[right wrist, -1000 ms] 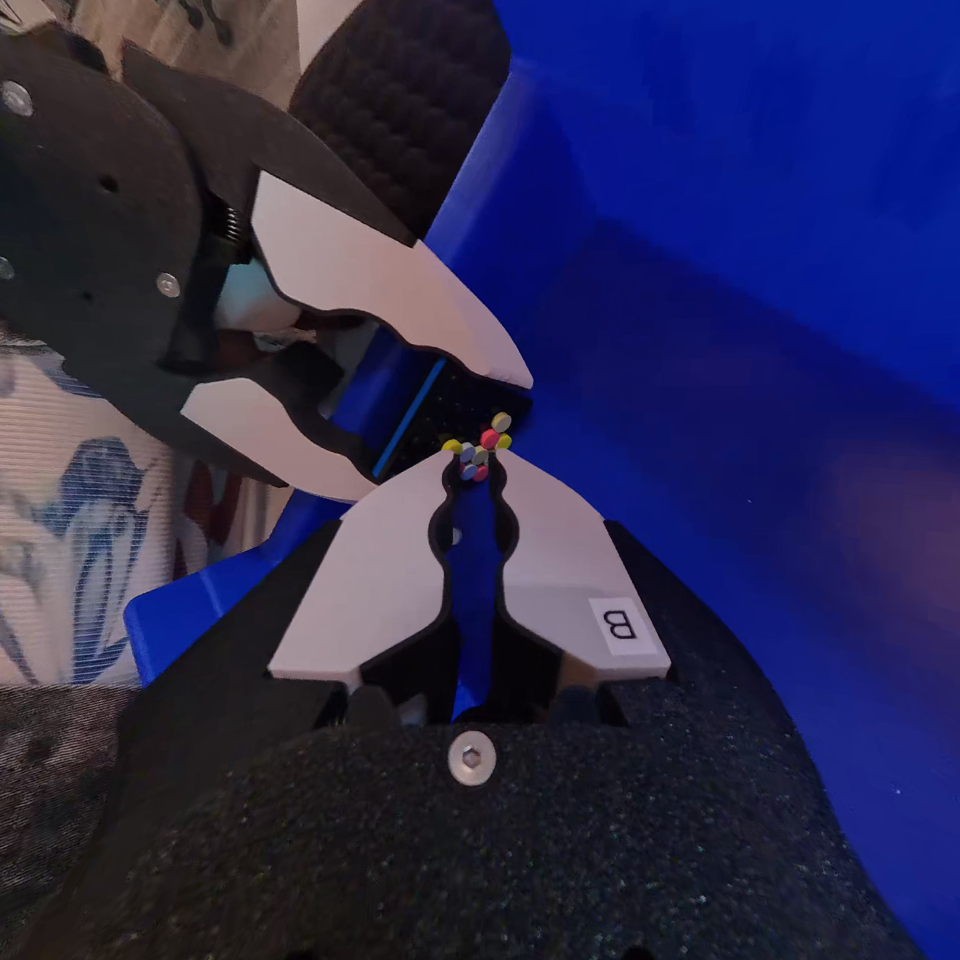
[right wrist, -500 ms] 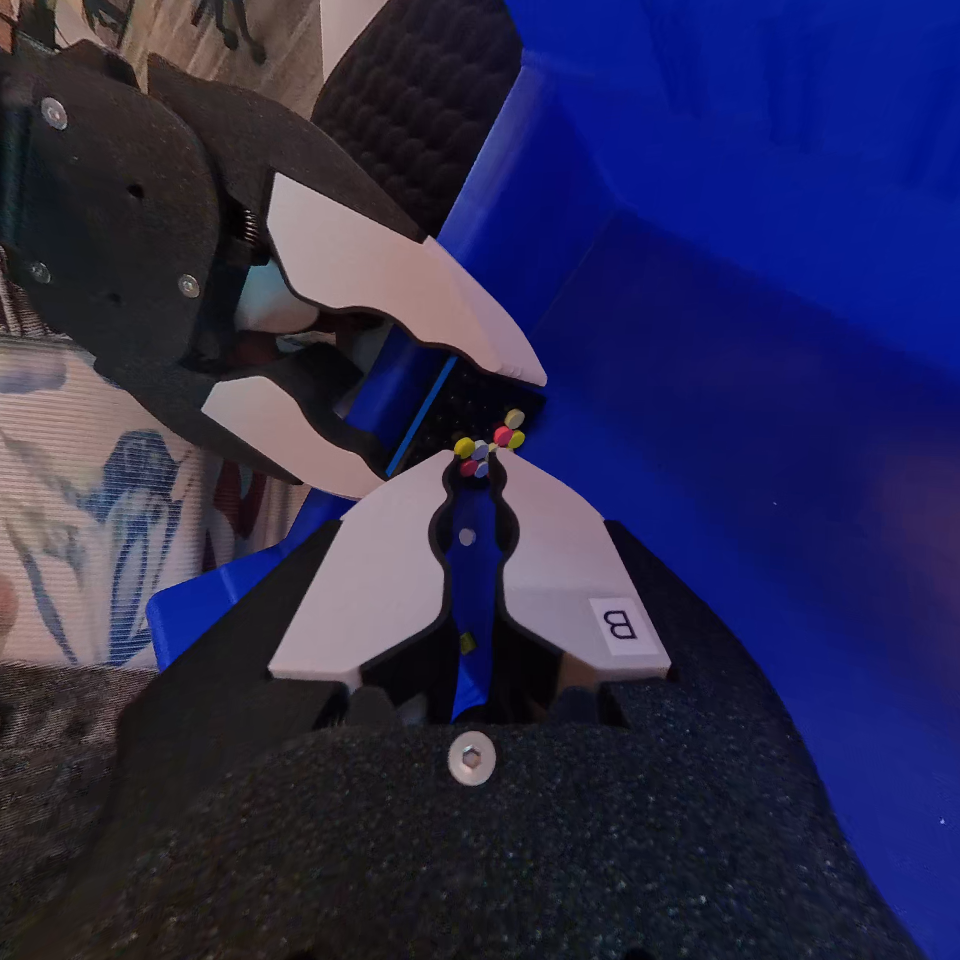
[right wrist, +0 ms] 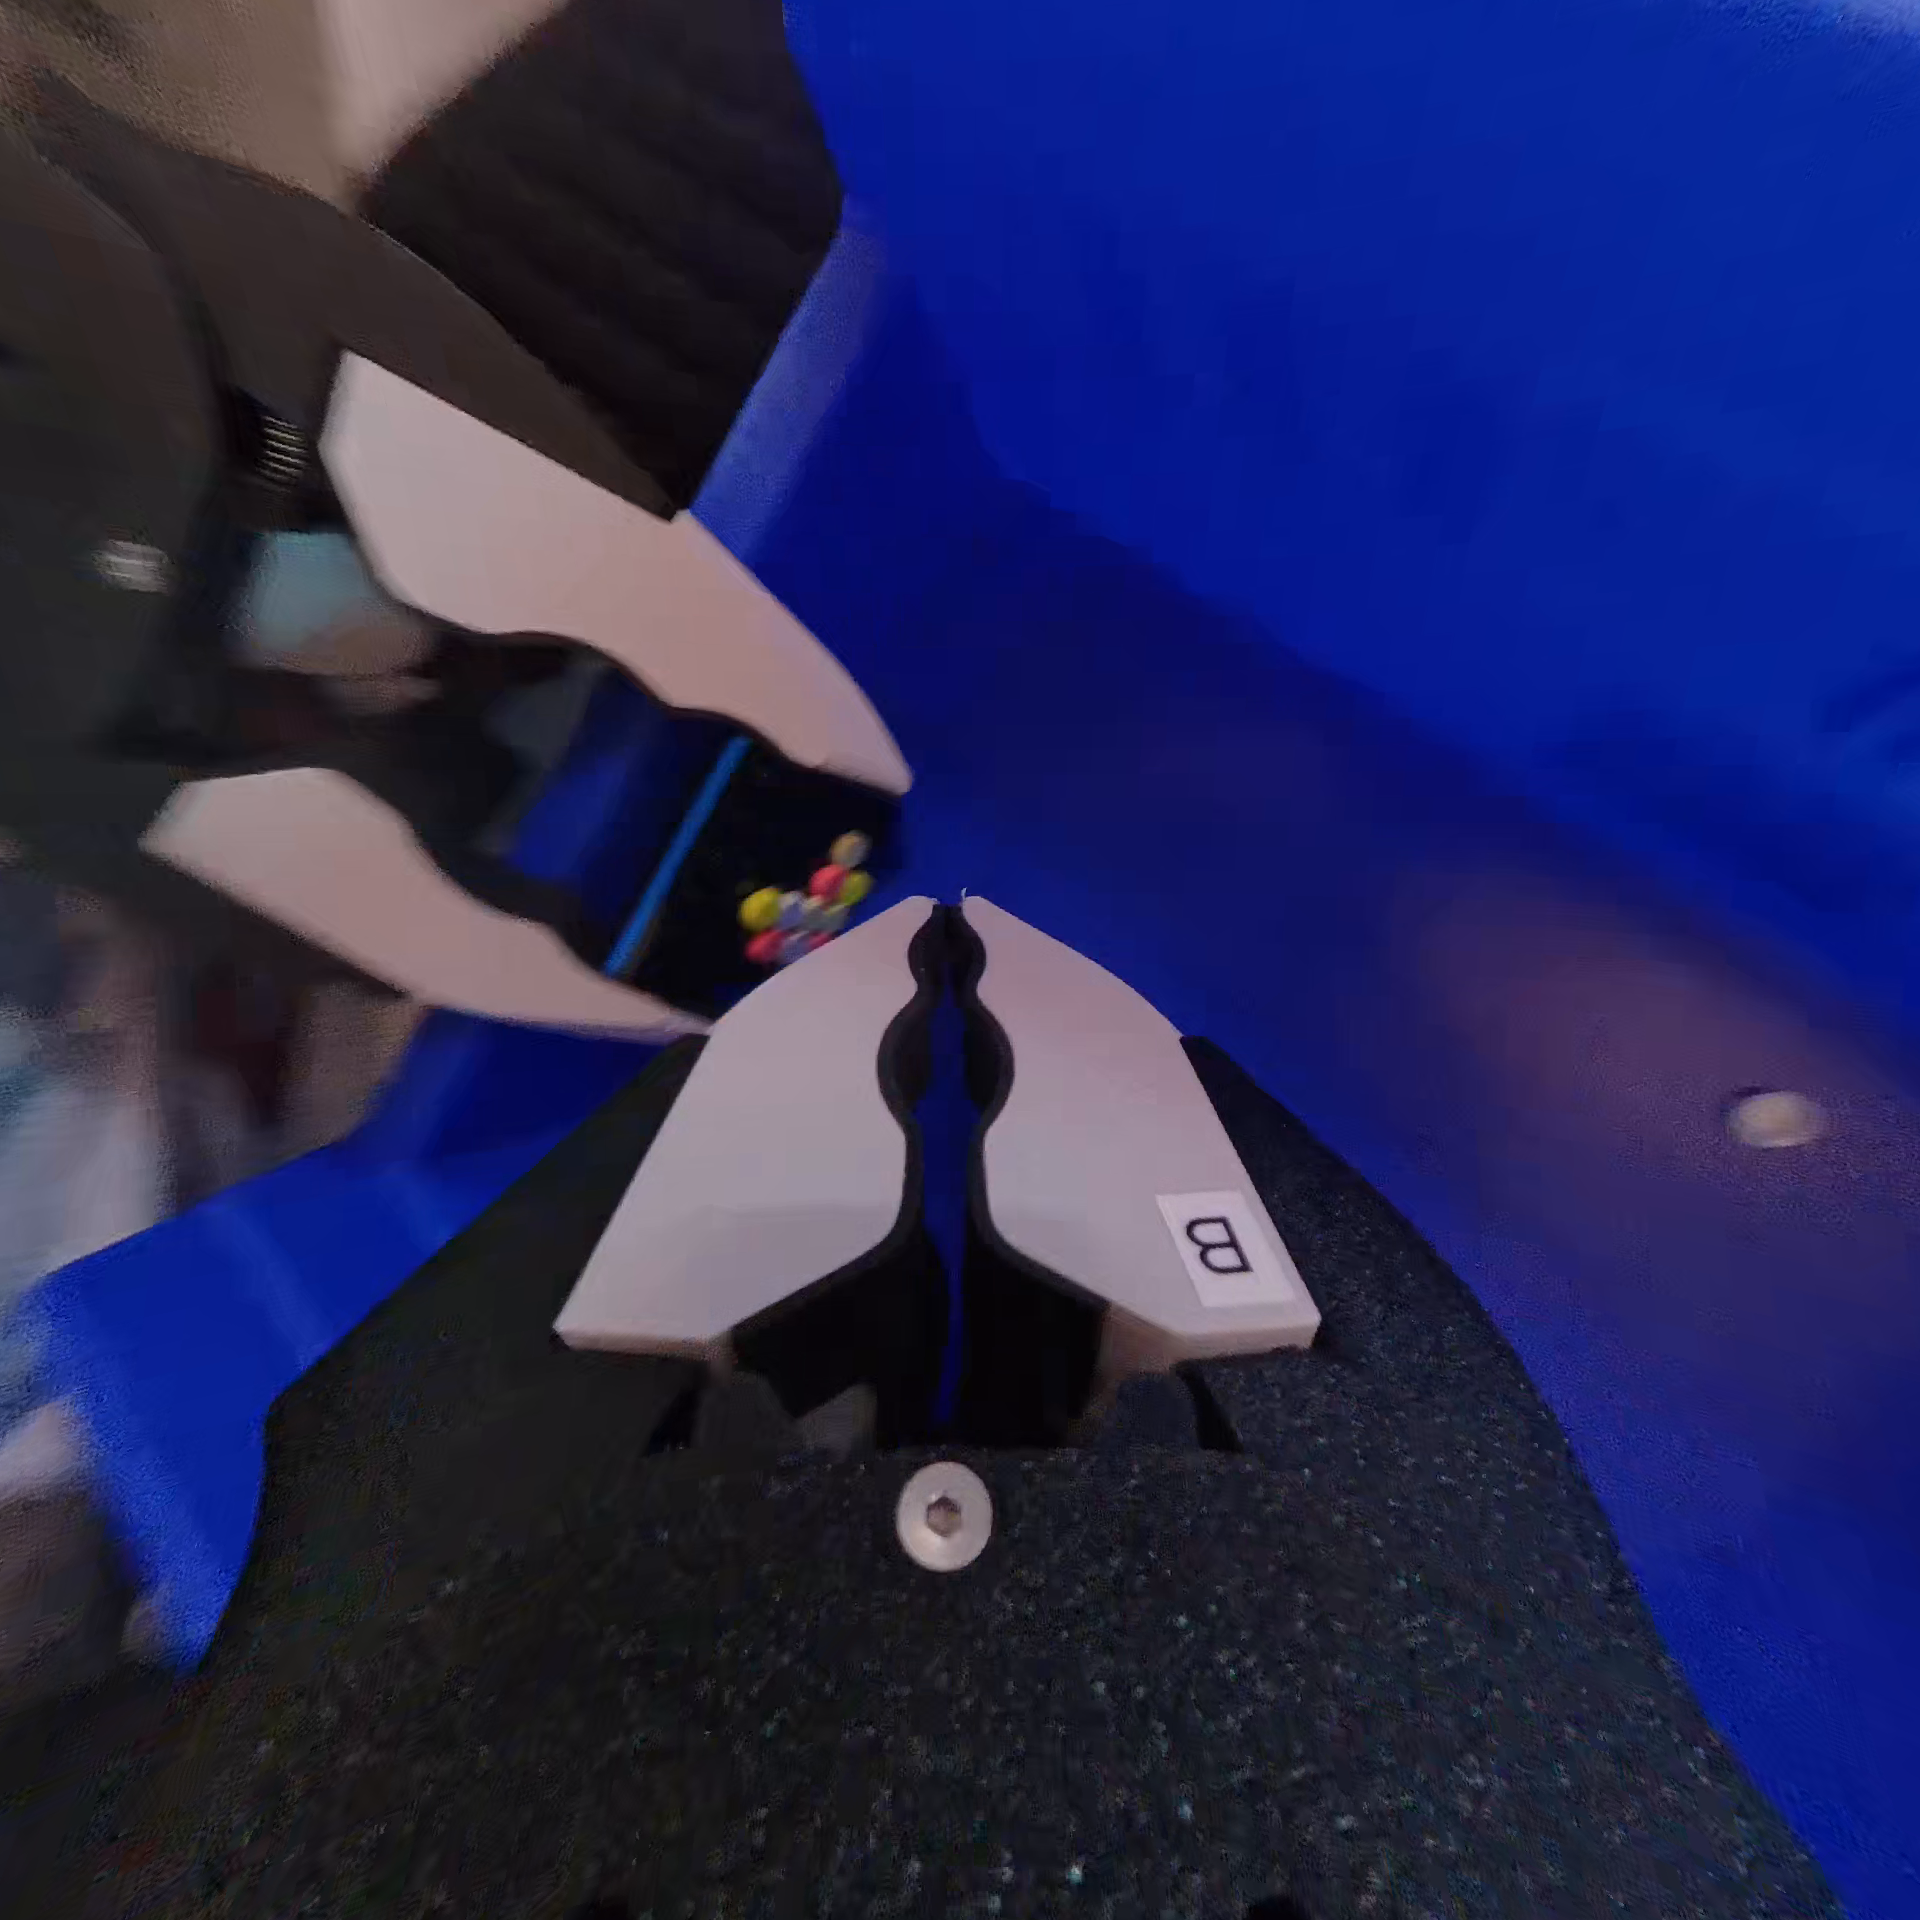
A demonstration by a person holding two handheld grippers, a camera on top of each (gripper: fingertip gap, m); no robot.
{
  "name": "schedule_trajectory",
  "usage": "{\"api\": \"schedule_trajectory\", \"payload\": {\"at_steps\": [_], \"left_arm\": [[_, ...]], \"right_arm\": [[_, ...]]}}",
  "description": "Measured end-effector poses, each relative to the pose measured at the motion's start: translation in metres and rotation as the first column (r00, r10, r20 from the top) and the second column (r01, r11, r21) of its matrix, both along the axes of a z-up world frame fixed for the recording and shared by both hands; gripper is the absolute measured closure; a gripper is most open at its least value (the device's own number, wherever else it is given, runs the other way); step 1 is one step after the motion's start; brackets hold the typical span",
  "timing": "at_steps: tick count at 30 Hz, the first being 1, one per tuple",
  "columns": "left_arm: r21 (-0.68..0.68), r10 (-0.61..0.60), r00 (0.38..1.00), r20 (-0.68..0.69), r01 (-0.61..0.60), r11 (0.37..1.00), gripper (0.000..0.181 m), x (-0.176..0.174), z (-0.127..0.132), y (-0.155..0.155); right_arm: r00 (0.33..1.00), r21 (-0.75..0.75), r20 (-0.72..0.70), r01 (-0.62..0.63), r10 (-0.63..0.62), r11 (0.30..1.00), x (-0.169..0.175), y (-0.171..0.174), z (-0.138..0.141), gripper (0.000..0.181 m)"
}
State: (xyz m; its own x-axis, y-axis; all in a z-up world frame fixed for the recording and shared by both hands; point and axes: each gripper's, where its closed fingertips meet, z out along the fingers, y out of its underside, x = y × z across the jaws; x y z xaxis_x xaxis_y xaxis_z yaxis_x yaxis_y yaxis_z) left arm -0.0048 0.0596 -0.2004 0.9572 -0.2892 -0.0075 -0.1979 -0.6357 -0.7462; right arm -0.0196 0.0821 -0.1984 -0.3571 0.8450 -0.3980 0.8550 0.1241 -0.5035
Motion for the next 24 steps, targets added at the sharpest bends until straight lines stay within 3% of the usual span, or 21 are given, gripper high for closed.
{"api": "schedule_trajectory", "payload": {"at_steps": [2, 5, 10, 13, 24], "left_arm": [[0.007, -0.003, 1.000, 0.002, 0.003, 1.000, 0.124, 0.000, 0.000, 0.000], [0.019, -0.012, 1.000, 0.004, 0.011, 1.000, 0.125, 0.000, 0.001, 0.001], [0.026, 0.000, 1.000, 0.010, 0.000, 1.000, 0.125, 0.000, 0.001, 0.002], [0.026, 0.009, 1.000, 0.019, -0.009, 1.000, 0.125, -0.001, 0.002, 0.002], [0.029, -0.013, 0.999, 0.045, 0.012, 1.000, 0.125, 0.001, 0.003, 0.001]], "right_arm": [[0.999, -0.203, 0.040, -0.023, 0.032, 0.979, 0.013, -0.011, 0.011, 0.176], [0.983, -0.264, -0.017, -0.182, 0.184, 0.947, 0.021, -0.030, 0.018, 0.169], [0.887, -0.067, -0.144, -0.451, 0.439, 0.890, 0.019, -0.031, 0.016, 0.168], [0.823, -0.009, -0.179, -0.550, 0.539, 0.835, 0.022, -0.033, 0.017, 0.168], [0.739, 0.135, -0.351, -0.568, 0.575, 0.812, 0.009, -0.037, 0.020, 0.174]]}}
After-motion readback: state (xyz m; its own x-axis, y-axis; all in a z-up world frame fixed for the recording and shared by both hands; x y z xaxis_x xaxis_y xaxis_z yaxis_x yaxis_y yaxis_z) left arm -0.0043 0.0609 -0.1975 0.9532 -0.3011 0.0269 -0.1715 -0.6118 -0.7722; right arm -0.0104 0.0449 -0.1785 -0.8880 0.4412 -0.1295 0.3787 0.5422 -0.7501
